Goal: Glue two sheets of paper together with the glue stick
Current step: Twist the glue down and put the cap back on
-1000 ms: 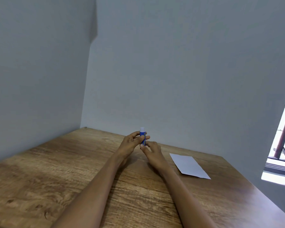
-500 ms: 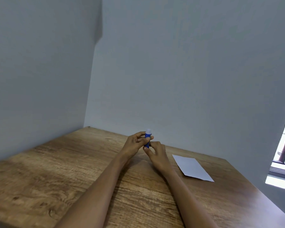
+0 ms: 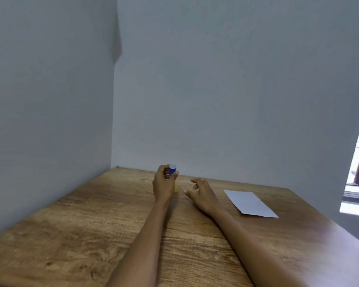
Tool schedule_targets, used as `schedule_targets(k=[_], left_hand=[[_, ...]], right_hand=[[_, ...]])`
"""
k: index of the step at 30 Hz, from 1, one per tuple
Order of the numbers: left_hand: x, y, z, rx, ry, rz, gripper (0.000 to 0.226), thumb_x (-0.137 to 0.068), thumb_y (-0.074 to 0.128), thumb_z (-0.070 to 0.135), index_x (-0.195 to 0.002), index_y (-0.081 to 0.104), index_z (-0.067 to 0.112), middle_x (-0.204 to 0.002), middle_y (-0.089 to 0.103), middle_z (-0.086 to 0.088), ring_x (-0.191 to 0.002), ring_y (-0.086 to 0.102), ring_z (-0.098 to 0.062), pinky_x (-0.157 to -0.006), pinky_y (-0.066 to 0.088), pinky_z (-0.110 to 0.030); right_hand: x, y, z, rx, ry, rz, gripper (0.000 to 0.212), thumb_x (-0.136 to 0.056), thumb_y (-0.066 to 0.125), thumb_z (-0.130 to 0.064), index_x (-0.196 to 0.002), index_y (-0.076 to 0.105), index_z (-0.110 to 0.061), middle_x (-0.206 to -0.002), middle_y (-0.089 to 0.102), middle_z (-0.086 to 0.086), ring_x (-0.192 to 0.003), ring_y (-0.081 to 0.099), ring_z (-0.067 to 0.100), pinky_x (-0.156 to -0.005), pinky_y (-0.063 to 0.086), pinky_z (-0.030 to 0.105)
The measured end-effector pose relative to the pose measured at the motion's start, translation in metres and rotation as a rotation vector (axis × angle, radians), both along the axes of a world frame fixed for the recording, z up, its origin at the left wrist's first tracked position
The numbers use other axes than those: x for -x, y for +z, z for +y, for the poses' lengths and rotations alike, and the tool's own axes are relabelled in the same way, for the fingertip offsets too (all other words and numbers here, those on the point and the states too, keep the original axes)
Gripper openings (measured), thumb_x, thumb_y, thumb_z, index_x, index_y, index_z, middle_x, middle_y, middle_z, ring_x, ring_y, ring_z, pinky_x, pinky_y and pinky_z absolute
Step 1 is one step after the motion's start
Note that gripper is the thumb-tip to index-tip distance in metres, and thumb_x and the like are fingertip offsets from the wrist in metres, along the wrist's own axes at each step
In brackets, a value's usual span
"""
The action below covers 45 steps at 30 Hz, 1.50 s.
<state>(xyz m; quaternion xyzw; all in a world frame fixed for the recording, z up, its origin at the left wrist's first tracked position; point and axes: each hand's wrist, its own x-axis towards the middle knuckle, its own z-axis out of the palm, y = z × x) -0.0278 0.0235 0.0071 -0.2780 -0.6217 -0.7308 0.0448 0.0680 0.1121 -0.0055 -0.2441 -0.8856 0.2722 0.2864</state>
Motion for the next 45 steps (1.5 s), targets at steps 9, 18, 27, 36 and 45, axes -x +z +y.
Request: schedule_targets(k=[9, 18, 27, 36, 45], left_hand=[[0.007, -0.006, -0.002, -0.003, 0.127, -0.105, 0.021, -0.087, 0.063, 0.009, -0.107, 0.06, 0.004, -0.106, 0.066, -0.011, -0.086, 0.051, -0.014, -0.071, 0.034, -0.023], [0.009, -0.007, 0.004, 0.062, 0.027, -0.058, 0.023, -0.087, 0.065, 0.013, -0.108, 0.06, 0.005, -0.109, 0.065, -0.009, -0.093, 0.056, -0.015, -0.074, 0.037, -0.025], [-0.003, -0.004, 0.002, 0.205, -0.204, 0.148, 0.033, -0.086, 0.066, 0.013, -0.118, 0.06, 0.01, -0.106, 0.062, -0.006, -0.094, 0.055, -0.018, -0.085, 0.048, -0.036], [-0.002, -0.006, 0.004, 0.285, -0.281, 0.25, 0.027, -0.087, 0.064, 0.024, -0.112, 0.067, 0.014, -0.096, 0.069, -0.006, -0.087, 0.06, -0.018, -0.083, 0.048, -0.034], [0.008, -0.011, 0.01, 0.32, -0.172, 0.208, 0.026, -0.083, 0.068, 0.024, -0.106, 0.07, 0.011, -0.102, 0.07, -0.005, -0.095, 0.062, -0.018, -0.086, 0.047, -0.033]], right_hand=[[0.06, 0.006, -0.008, -0.268, -0.119, -0.349, 0.049, -0.09, 0.048, -0.05, -0.133, 0.047, -0.027, -0.134, 0.055, 0.004, -0.12, 0.052, 0.025, -0.091, 0.044, 0.039], [0.046, 0.007, -0.008, 0.03, -0.236, 0.103, 0.02, -0.082, 0.055, -0.029, -0.097, 0.05, -0.017, -0.091, 0.061, 0.0, -0.086, 0.058, 0.022, -0.068, 0.042, 0.034], [0.018, 0.024, -0.014, 0.614, 0.053, 0.862, 0.024, -0.093, 0.057, -0.032, -0.114, 0.056, -0.02, -0.109, 0.067, -0.006, -0.096, 0.06, 0.008, -0.075, 0.051, 0.023], [0.025, 0.016, -0.004, 0.486, 0.041, 0.76, 0.02, -0.086, 0.068, -0.026, -0.1, 0.063, -0.011, -0.092, 0.071, 0.001, -0.089, 0.069, 0.018, -0.077, 0.058, 0.03], [0.032, 0.01, 0.002, 0.349, 0.112, 0.572, 0.014, -0.093, 0.058, -0.02, -0.106, 0.061, -0.017, -0.109, 0.067, 0.006, -0.105, 0.063, 0.02, -0.09, 0.054, 0.033]])
